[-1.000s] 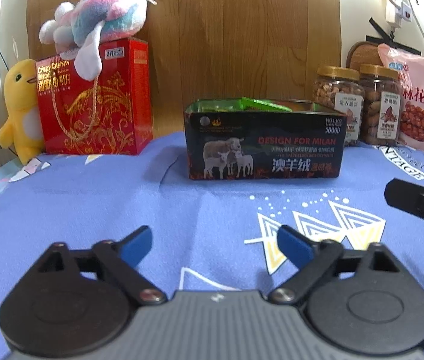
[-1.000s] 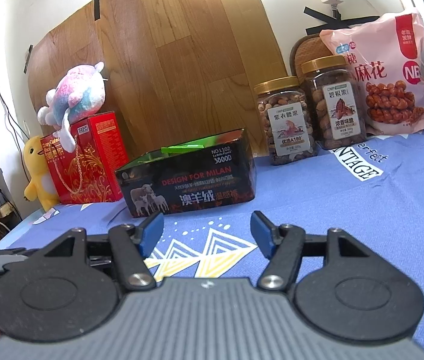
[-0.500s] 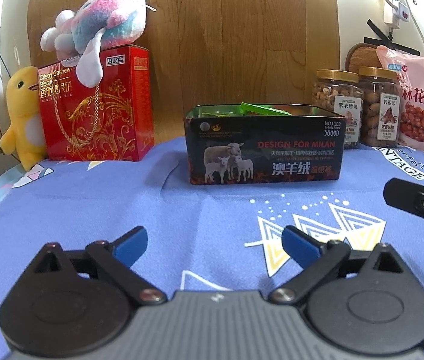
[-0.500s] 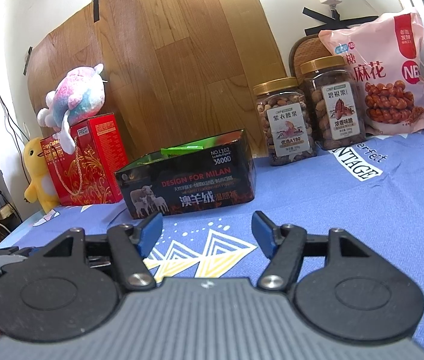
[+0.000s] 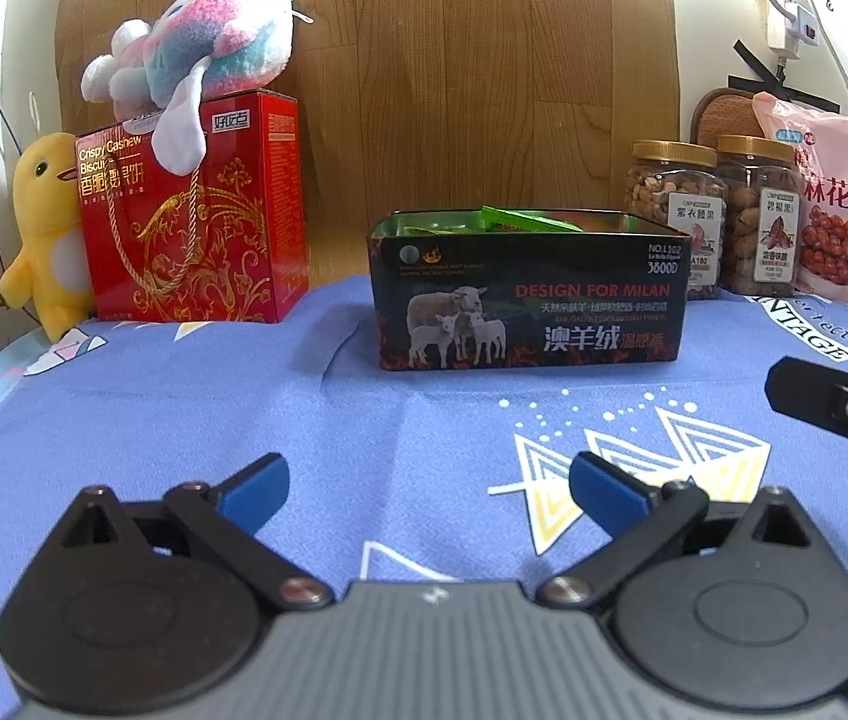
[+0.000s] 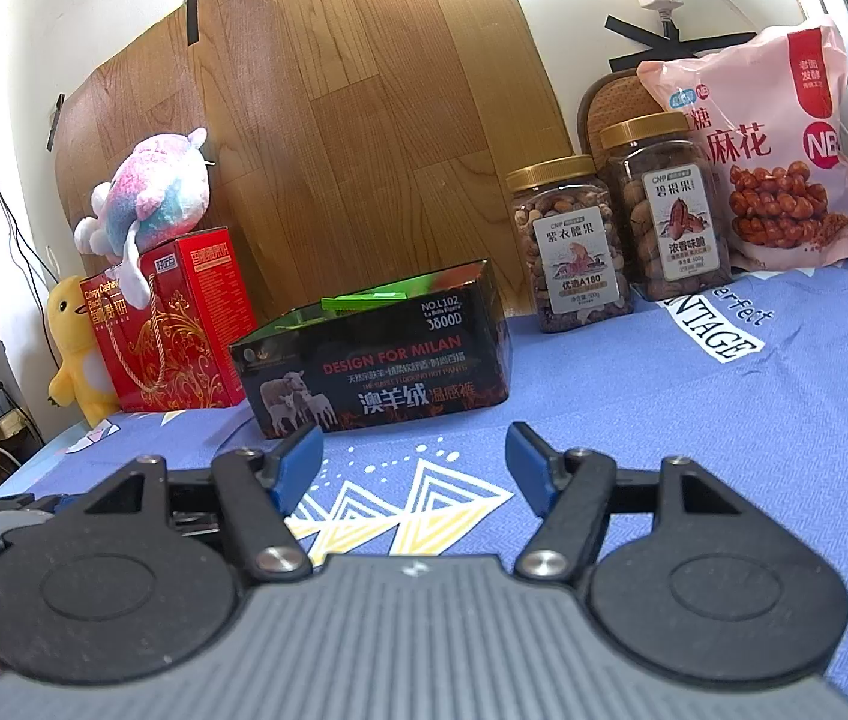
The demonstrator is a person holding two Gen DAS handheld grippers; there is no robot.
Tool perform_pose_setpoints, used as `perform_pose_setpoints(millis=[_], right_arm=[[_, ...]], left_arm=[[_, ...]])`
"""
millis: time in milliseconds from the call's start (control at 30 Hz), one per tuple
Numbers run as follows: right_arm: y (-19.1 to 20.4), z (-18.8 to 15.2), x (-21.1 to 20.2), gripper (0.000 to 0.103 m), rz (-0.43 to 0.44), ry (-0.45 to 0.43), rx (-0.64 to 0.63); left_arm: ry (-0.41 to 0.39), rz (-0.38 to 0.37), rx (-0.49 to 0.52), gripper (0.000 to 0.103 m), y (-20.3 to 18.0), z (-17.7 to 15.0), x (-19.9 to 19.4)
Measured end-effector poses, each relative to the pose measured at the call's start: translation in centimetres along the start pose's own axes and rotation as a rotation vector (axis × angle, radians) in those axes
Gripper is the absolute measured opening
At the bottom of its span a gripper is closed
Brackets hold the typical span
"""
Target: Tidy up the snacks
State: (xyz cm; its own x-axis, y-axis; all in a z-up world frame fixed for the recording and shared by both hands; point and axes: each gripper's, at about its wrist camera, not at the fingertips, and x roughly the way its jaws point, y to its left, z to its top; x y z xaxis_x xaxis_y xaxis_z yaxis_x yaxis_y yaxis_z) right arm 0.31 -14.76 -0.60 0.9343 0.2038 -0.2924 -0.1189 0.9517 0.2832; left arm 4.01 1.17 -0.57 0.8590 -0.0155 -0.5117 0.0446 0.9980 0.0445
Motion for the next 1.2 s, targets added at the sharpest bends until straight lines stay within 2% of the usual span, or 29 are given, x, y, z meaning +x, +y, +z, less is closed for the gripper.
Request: perform_pose_setpoints(millis=[533, 1200], right_arm=[[0.03, 0.01, -0.09, 0.071, -0.004, -0.004, 0.006], [0.12, 0.01, -0.14, 0.072, -0.005, -0.006, 0.009]], left_arm=[[-0.036, -0.025, 0.032, 0.103, -0.61, -0.14, -0.52], [-0.055, 0.013, 0.032, 0.103, -0.59, -0.27, -0.79]])
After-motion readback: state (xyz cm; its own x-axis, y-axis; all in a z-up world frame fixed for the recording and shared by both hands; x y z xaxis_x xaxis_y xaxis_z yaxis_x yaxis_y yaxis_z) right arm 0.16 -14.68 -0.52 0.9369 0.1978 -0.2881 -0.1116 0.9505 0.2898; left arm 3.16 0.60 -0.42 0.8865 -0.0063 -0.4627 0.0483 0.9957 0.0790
